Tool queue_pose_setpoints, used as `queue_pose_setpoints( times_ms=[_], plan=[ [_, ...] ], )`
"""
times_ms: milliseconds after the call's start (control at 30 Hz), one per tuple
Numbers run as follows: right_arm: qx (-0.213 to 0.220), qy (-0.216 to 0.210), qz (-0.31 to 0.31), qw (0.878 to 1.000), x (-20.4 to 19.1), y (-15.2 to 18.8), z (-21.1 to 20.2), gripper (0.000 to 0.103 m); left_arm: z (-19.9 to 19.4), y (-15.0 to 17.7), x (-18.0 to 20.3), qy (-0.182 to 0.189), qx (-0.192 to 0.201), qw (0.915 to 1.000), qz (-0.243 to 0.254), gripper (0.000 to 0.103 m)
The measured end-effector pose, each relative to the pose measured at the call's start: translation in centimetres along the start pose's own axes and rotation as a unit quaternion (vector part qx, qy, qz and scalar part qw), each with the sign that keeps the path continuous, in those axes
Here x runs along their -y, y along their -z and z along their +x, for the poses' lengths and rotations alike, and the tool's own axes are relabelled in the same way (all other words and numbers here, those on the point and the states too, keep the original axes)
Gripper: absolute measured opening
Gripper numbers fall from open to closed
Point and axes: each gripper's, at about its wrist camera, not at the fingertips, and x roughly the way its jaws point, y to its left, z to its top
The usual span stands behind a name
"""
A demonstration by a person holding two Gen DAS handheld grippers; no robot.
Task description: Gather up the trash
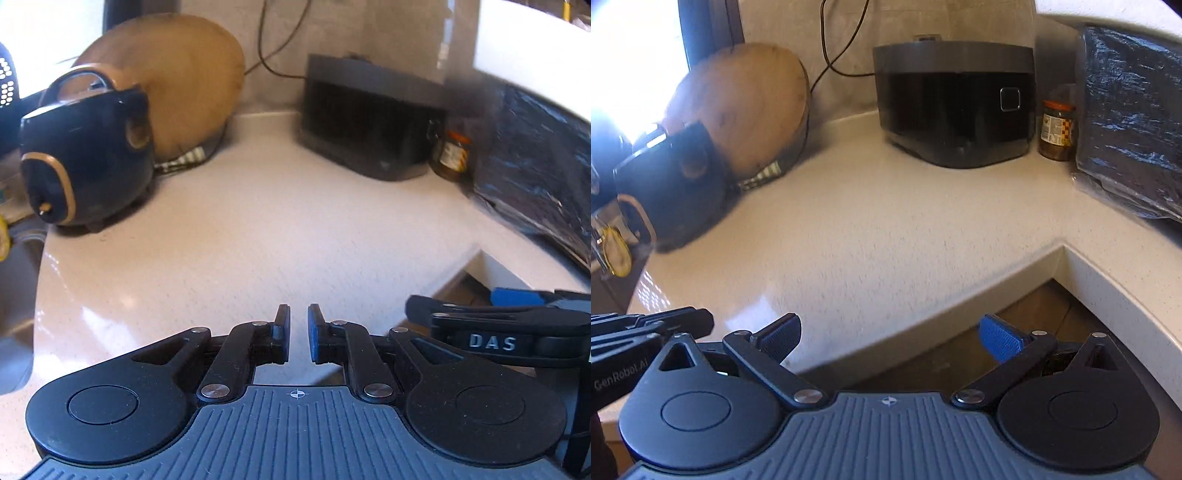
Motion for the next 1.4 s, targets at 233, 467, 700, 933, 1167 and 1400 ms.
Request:
queue_pose_setpoints(
  times_ms=[233,467,700,933,1167,1400],
  plan=[
    [0.058,0.008,-0.037,0.998,-0.6,-0.8,-1.7,0.103,-2.0,0.6,0.1,-0.018,0.051,0.9985,0.003,0.013],
    [0.063,0.006,-0.054,0.997,-0.8,-1.0,-1.8,0.103,-2.4,0.5,0.2,-0.017,0.05,0.9986,-0.003,0.013],
    [0.059,0.0,-0.054,0.997,-0.9,-0.8,-1.7,0.103,-2.4,0.8,0.2,-0.016,0.045,0.9988,-0.009,0.013],
    [0.058,-0.002,-0.053,0.997,-1.0,-0.7,-1.7,0.103,-2.6,0.8,0.1,-0.016,0.046,0.9988,-0.01,0.013],
    [0.054,-0.004,-0.055,0.997,-0.9,-0.7,-1.6,0.103,-2.6,0.8,0.2,-0.016,0.044,0.9988,-0.012,0.013],
    [0.053,-0.005,-0.055,0.997,-0.8,-0.7,-1.5,0.103,-2.4,0.8,0.2,-0.013,0.041,0.999,-0.011,0.013]
  ],
)
